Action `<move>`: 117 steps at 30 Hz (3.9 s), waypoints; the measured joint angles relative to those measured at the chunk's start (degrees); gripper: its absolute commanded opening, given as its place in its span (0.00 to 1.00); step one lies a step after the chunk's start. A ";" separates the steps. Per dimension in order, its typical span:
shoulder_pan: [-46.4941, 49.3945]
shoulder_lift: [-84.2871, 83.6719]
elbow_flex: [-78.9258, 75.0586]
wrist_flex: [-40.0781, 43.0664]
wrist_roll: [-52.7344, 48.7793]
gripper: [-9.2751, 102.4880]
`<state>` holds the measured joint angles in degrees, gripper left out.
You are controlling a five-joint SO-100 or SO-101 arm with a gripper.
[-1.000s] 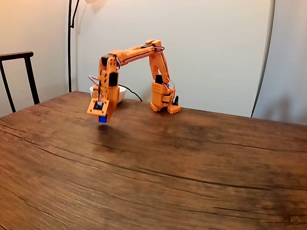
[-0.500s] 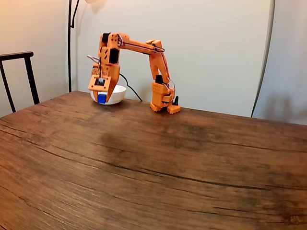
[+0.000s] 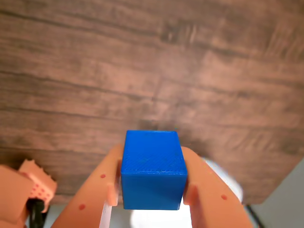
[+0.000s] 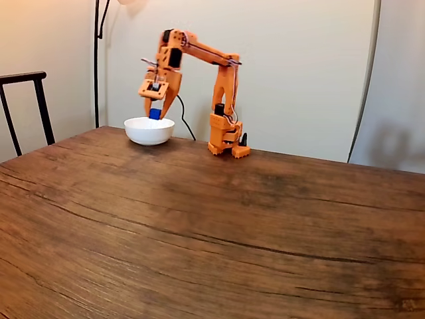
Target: Grasp the cube and drop it in the bowl
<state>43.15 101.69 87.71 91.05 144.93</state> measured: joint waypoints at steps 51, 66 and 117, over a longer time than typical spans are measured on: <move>44.91 12.83 35.68 -43.59 -11.34 0.16; 44.82 8.44 34.63 -41.75 -11.51 0.36; -20.92 76.73 50.01 -2.99 -31.29 0.08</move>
<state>22.24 178.42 137.72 88.07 113.64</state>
